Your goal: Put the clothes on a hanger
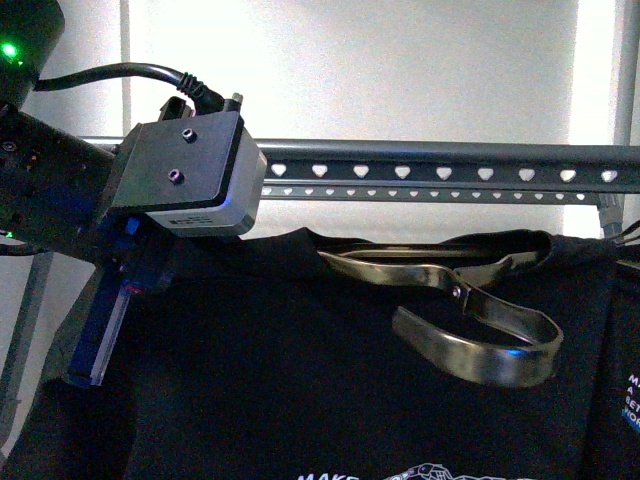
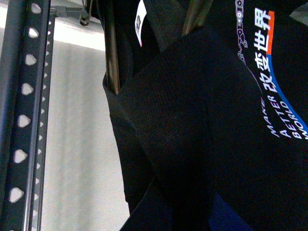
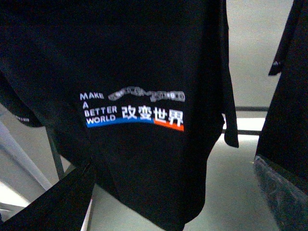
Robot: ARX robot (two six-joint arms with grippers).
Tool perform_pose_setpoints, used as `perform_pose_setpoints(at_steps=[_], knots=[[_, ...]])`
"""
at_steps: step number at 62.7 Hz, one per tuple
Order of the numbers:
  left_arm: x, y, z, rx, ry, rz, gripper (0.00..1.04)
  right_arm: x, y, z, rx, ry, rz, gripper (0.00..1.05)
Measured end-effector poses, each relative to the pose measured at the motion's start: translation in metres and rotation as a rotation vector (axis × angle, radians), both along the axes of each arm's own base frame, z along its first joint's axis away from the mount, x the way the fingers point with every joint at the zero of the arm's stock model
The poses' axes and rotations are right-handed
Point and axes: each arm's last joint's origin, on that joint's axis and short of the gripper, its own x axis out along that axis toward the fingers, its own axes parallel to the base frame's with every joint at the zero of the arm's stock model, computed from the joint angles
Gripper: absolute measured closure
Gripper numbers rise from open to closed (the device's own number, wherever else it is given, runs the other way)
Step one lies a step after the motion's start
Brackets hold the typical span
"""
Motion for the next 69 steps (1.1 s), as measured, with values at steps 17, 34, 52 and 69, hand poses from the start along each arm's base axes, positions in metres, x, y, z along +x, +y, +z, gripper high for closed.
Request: perform_pose_setpoints(at_steps=[17,34,52,69], knots=[[0.000,0.001,0.000,0.004,-0.002,0.007,1.01,0.042,-0.018,0.067,-0.490,-0.344,0.143,0.07],[0.000,0.001,0.000,0.004,-0.003,0.005,1.01,0.104,-0.022,0.092,-1.317,-0.572,0.410,0.07],[0.000,0.001,0.000,0.003,-0.003,0.001,1.01,0.167,-0.017,0.140,-1.546,-0.620,0.430,0.07],[0.000,0.001,0.000,0.004,-0.005,0.001,1.01,0.219,0.009,0.148,-1.544,-0.598,0.422,0.07]])
